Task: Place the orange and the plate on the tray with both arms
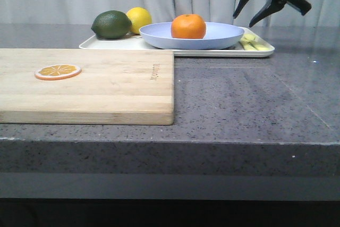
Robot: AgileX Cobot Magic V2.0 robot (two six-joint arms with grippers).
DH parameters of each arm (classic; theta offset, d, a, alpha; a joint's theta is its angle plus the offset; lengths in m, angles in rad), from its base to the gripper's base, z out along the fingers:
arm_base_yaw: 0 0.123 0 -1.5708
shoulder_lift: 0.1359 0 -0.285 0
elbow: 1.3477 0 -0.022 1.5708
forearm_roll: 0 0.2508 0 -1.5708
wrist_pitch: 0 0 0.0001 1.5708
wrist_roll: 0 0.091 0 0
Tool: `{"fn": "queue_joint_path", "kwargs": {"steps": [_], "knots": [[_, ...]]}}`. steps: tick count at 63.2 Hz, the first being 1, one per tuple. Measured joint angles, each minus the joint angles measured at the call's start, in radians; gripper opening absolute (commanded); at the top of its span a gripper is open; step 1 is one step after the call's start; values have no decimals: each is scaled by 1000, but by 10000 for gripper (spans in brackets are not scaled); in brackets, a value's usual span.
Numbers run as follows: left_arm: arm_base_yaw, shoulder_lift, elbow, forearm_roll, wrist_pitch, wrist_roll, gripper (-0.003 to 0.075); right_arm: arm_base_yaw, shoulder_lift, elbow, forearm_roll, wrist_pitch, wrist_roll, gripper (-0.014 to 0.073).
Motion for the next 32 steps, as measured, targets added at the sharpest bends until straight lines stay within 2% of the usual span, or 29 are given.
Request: {"fn": "queue_joint_path", "kwargs": {"steps": [15, 32], "knots": [[0, 0, 0, 0, 0, 0, 673, 0, -120, 0, -119, 48, -26, 323], [0, 0, 0, 0, 0, 0, 673, 0, -309, -4, -179, 86, -96, 323]]}}
